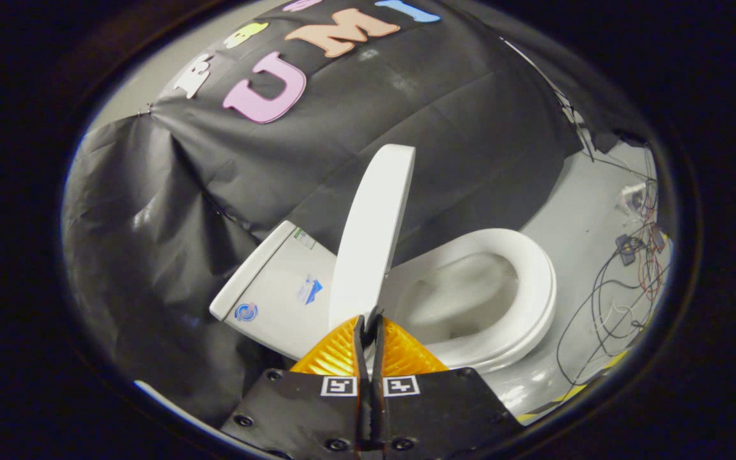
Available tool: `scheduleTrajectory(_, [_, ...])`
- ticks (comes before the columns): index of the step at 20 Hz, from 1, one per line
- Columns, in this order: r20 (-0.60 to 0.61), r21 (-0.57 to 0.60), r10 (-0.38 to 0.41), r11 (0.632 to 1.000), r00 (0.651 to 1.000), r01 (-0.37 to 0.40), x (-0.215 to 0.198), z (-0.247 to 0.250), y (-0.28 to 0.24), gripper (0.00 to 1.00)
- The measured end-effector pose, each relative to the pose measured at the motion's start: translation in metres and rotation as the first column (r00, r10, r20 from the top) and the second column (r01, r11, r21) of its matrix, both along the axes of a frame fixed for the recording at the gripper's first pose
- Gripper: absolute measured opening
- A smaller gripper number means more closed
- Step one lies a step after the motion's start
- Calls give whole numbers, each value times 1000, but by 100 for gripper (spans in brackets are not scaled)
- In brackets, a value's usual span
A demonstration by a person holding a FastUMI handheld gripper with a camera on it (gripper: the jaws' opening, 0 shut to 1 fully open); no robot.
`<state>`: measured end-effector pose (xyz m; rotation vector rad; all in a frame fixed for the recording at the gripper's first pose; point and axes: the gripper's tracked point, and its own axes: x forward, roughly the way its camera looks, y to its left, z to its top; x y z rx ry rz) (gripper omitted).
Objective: Open the toilet lid.
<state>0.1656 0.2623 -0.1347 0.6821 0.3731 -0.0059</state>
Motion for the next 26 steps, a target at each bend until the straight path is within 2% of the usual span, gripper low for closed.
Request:
scheduleTrajectory(4, [-27, -26, -4, 1000, 1000, 3, 4, 11, 11, 0])
scheduleTrajectory(7, [-28, -102, 10, 995, 1000, -13, 11, 28, 26, 1])
scheduleTrajectory(10, [-22, -130, 11, 991, 1000, -14, 17, 40, 37, 1])
scheduleTrajectory(19, [35, -157, 103, 983, 994, -96, 37, 69, 76, 1])
scheduleTrajectory(26, [91, -190, 82, 980, 992, -63, 50, 81, 103, 1])
